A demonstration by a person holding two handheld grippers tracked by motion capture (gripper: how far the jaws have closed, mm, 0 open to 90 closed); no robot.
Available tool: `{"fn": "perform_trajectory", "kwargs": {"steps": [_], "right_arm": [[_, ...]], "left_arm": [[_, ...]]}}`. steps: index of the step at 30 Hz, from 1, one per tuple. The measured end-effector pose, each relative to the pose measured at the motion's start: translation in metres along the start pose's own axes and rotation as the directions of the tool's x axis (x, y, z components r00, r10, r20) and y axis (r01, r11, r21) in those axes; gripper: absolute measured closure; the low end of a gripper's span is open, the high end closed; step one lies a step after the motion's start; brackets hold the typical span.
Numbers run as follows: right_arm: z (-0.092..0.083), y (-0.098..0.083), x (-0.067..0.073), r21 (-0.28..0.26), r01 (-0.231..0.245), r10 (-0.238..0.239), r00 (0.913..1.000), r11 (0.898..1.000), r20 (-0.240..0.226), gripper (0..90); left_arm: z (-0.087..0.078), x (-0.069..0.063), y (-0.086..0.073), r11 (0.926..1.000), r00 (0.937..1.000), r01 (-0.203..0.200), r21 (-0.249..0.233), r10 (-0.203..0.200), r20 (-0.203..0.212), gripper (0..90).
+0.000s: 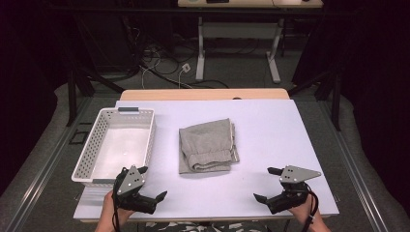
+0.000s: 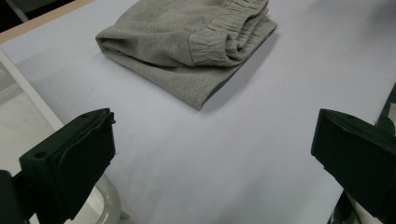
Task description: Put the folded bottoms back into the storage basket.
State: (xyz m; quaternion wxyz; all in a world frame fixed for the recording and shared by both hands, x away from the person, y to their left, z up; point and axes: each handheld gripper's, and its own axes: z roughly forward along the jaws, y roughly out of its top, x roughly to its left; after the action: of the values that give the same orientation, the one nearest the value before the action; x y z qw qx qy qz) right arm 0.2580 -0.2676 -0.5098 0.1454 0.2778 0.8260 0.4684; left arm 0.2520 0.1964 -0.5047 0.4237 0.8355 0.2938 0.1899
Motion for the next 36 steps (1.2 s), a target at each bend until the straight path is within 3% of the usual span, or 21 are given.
{"fn": "perform_trajectory", "kwargs": {"steps": [21, 36], "right_arm": [[0.012, 0.000, -0.003, 0.066, -0.029, 0.031, 0.9993, 0.997, -0.019, 0.0], [0.022, 0.009, -0.003, 0.094, -0.028, 0.032, 0.9986, 0.995, -0.042, 0.0]], "left_arm": [[0.015, -0.009, 0.008, 0.9983, 0.9993, -0.030, 0.050, 0.029, 0.024, 0.0], [0.034, -0.021, 0.016, 0.9949, 0.9984, -0.013, 0.100, 0.008, 0.056, 0.0]]}}
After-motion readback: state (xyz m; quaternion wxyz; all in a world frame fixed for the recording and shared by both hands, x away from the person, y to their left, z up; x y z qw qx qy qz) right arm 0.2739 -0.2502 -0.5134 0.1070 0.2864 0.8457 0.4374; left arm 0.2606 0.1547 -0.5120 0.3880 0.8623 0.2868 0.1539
